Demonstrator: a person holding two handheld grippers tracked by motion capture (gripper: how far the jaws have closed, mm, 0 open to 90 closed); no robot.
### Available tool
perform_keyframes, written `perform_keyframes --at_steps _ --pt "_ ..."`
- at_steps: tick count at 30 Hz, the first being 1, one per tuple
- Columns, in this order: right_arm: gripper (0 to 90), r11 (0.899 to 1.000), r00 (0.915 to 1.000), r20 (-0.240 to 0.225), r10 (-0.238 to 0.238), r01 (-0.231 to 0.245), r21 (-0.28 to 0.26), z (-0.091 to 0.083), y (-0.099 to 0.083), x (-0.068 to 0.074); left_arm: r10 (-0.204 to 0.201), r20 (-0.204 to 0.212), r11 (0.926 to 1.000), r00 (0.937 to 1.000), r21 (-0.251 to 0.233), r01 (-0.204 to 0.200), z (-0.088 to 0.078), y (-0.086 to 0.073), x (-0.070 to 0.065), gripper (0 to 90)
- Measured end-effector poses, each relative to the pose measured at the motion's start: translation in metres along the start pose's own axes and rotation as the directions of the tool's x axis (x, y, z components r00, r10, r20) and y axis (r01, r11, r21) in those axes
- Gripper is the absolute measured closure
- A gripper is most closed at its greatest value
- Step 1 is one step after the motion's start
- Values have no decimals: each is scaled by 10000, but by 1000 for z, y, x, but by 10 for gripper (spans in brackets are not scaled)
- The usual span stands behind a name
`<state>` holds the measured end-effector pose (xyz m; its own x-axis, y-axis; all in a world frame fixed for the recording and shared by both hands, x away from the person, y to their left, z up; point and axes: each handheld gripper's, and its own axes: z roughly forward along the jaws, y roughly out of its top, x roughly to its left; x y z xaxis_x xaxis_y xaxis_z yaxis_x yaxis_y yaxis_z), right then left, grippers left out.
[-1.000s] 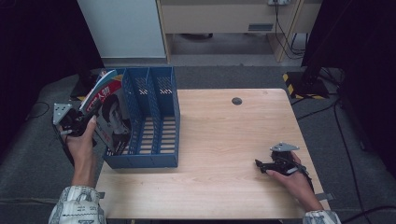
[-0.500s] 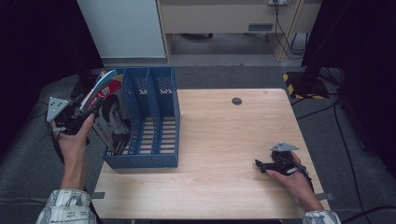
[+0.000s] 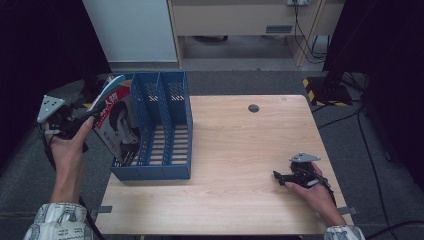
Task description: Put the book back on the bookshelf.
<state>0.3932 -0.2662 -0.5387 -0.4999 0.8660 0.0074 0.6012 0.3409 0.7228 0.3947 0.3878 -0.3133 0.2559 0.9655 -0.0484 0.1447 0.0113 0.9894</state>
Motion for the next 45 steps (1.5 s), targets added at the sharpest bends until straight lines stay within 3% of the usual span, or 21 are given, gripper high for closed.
perform_keyframes --at_steps 10,23,33,45 --pt "104 10000 10000 -2 0 0 -2 0 0 0 363 204 9993 9991 116 -365 3 13 -12 236" --pt "104 10000 10000 -12 3 -3 -3 0 0 0 622 846 9975 9945 291 -649 24 19 -47 223" --pt "104 10000 10000 -33 9 -9 8 0 0 0 546 1377 9960 9890 629 -637 40 14 -65 184" --pt "104 10000 10000 -36 5 -5 7 0 0 0 402 1722 9940 9842 930 -569 54 0 -78 152"
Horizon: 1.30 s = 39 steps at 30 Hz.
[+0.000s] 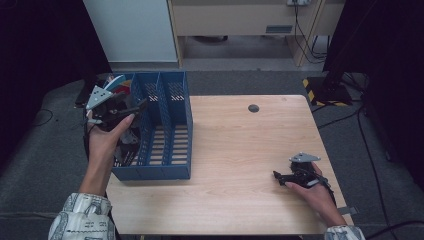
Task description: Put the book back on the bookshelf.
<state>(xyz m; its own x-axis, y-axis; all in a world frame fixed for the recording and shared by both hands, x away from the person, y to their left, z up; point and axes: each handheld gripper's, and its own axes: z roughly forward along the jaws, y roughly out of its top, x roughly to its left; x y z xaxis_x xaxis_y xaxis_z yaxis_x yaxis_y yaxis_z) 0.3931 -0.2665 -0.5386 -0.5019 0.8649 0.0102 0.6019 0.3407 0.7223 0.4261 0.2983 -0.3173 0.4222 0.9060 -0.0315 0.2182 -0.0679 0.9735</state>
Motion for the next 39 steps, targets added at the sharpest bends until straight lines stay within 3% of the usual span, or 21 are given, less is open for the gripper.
perform_keyframes --at_steps 23,39 --pt "78 10000 10000 75 21 -22 55 0 0 -1 -188 1051 9932 9943 1165 64 35 -36 -35 37" --pt "73 10000 9999 105 33 -34 79 0 0 -1 46 1880 9832 9822 1782 -388 59 -65 -80 39"
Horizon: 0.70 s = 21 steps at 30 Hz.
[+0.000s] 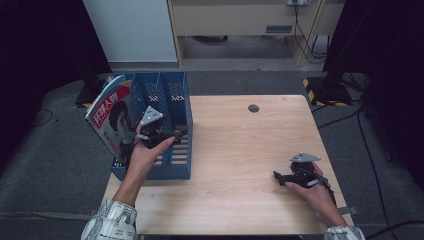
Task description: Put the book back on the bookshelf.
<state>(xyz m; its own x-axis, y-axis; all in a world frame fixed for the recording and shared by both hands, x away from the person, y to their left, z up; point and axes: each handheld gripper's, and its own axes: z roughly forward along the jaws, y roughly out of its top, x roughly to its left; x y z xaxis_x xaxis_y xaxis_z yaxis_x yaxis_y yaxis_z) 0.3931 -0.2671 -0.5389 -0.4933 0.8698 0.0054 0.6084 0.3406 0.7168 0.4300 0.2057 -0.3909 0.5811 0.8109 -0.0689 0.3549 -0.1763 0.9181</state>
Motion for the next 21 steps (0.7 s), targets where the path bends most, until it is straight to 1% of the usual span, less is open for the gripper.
perform_keyframes --at_steps 3,5,8,13,15,21 --pt "73 10000 10000 9 15 -15 8 0 0 0 85 189 9999 9998 119 -88 6 -5 -8 40" --pt "73 10000 10000 11 43 -43 13 0 0 0 151 391 9997 9991 163 -158 10 -8 -16 40" --pt "73 10000 10000 16 33 -33 13 0 0 0 285 615 9993 9977 208 -299 15 -9 -26 40" --pt "72 10000 10000 30 21 -21 4 0 0 0 530 1084 9982 9927 225 -557 24 -9 -48 42" --pt "72 10000 10000 17 17 -17 10 -1 0 0 539 1232 9981 9909 243 -573 27 -9 -56 43" --pt "72 10000 10000 14 23 -23 11 -1 -1 0 615 1599 9961 9852 530 -707 41 -12 -82 47"
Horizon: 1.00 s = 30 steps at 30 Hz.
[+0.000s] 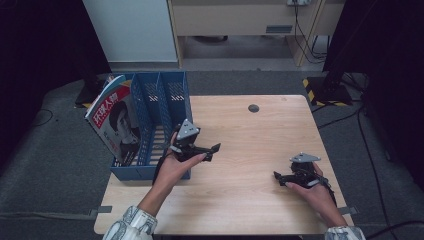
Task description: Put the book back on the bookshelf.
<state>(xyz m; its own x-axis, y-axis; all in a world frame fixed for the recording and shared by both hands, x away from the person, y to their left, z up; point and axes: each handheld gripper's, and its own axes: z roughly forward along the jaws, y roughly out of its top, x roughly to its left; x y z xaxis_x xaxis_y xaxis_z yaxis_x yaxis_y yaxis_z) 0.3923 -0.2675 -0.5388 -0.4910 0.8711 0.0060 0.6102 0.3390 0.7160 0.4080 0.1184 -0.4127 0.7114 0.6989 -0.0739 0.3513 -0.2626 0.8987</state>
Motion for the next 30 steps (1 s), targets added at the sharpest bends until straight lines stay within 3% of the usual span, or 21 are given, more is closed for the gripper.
perform_keyframes --at_steps 9,15,21,30 --pt "72 10000 10000 -9 20 -20 -11 0 0 0 111 567 9997 9983 193 -122 24 -1 -31 51" --pt "72 10000 10000 -6 22 -22 11 -1 0 0 156 881 9982 9960 559 -206 47 -12 -49 54" --pt "71 10000 10000 -12 12 -12 23 -1 -1 0 -10 892 9957 9960 924 -73 65 -26 -55 60" --pt "71 10000 10000 -18 -32 32 10 -1 -1 0 -4 778 9841 9970 1770 -134 91 -47 -64 61"
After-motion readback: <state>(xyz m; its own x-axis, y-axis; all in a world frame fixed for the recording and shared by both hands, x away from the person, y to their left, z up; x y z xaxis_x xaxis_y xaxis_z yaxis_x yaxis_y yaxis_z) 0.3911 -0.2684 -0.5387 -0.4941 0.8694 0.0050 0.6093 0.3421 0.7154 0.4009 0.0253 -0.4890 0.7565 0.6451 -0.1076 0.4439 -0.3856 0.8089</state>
